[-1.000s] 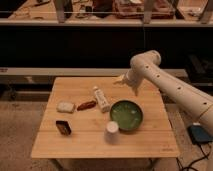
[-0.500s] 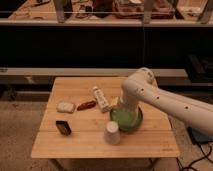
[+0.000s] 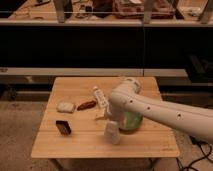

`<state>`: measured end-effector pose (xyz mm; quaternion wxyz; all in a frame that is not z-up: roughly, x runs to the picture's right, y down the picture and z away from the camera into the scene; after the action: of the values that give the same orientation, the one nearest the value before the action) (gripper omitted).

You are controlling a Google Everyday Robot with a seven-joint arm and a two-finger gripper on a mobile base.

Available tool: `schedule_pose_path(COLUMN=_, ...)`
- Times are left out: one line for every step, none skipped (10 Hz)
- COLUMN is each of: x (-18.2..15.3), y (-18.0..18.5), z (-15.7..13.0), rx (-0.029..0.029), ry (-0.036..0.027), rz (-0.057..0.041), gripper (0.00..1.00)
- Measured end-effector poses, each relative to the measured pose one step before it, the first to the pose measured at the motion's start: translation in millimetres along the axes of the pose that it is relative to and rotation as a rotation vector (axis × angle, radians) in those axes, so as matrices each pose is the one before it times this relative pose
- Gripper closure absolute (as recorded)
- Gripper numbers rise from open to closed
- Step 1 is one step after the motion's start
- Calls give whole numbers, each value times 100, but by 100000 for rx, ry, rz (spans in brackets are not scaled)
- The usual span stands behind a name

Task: Place the ceramic cup over the eraser

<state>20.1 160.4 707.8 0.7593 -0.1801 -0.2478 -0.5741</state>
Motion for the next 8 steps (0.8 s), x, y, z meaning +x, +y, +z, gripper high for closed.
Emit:
schedule_pose_path(x=-205, y=290, z=502, rx=-3454, ry=-1051, rz=219, gripper=20)
schedule_pose_path(x=72, y=491, z=507, rx=-3919, ry=-729, rz=1180, gripper=20)
schedule_pose_path(x=89, y=612, z=494, rx=-4010, ry=-1210, rz=1645, gripper=20)
schedule_pose_path(x=185, y=-104, z=210, rx=-717, ry=-425, rz=690, gripper=20)
schedule_pose_path(x=79, y=-124, z=230, rx=-279, ry=-1281, rz=880, gripper=20)
schedule_pose_path(x=-15, y=-262, z=309, rx=647, ry=-1860, rz=718, gripper=20)
schedule_pose_path(x=-41, y=-314, z=575, rx=807, ry=-2546, rz=64, gripper=20)
schedule_pose_path(x=65, y=-45, z=415, rx=53, ry=-1204, rz=72, gripper=20)
